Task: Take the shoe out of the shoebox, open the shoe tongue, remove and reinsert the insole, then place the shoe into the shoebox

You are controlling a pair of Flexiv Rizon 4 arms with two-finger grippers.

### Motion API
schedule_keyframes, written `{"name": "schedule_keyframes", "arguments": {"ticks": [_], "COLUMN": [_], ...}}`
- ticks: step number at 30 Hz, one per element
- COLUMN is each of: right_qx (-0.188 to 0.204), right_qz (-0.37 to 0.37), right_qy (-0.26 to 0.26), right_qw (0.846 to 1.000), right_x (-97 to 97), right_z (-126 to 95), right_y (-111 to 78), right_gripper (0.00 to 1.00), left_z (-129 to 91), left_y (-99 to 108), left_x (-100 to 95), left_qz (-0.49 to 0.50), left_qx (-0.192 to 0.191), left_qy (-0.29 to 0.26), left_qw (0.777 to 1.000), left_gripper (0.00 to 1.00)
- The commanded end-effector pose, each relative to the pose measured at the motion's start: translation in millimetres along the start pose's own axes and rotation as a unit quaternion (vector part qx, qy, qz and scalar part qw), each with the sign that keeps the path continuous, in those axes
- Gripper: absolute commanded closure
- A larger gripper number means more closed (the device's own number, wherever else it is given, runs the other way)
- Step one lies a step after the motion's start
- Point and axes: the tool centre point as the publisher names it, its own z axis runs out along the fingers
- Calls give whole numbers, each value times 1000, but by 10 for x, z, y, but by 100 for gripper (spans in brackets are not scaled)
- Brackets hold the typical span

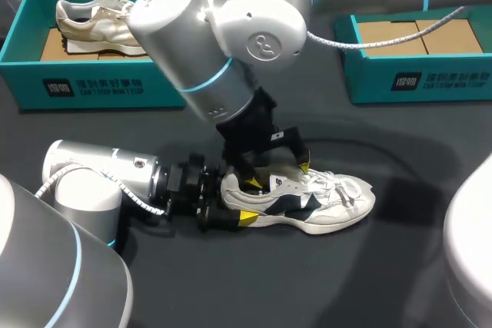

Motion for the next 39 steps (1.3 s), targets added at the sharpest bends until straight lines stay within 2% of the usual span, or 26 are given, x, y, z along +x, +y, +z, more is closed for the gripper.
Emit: {"name": "schedule_keyframes", "arguments": {"ticks": [1, 5, 7, 10, 12, 14, 19, 31, 39], "right_qx": [-6, -11, -12, -15, -18, -20, -24, -32, -33], "right_qz": [7, 9, 13, 19, 22, 26, 33, 50, 55], "right_qy": [-18, -30, -36, -41, -42, -41, -40, -42, -45], "right_qw": [1000, 999, 999, 999, 999, 999, 998, 997, 997], "right_x": [88, 82, 69, 44, 19, 2, -12, -265, -416], "right_z": [37, 86, 107, 138, 172, 204, 249, 316, 274], "right_y": [-28, -29, -32, -49, -58, -64, -83, -52, -23], "right_gripper": [3, 9, 19, 29, 32, 33, 27, 33, 39], "left_z": [0, 0, 0, 0, 0, 0, 0, 0, 0], "left_y": [15, 15, 15, 15, 15, 15, 15, 15, 15], "left_x": [-20, -20, -20, -20, -20, -20, -20, -20, -20], "left_qz": [0, 0, 0, 0, 0, 0, 0, 0, 0], "left_qx": [0, 0, 0, 0, 0, 0, 0, 0, 0], "left_qy": [0, 0, 0, 0, 0, 0, 0, 0, 0], "left_qw": [1000, 1000, 1000, 1000, 1000, 1000, 1000, 1000, 1000], "left_gripper": [100, 100, 100, 100, 100, 100, 100, 100, 100]}}
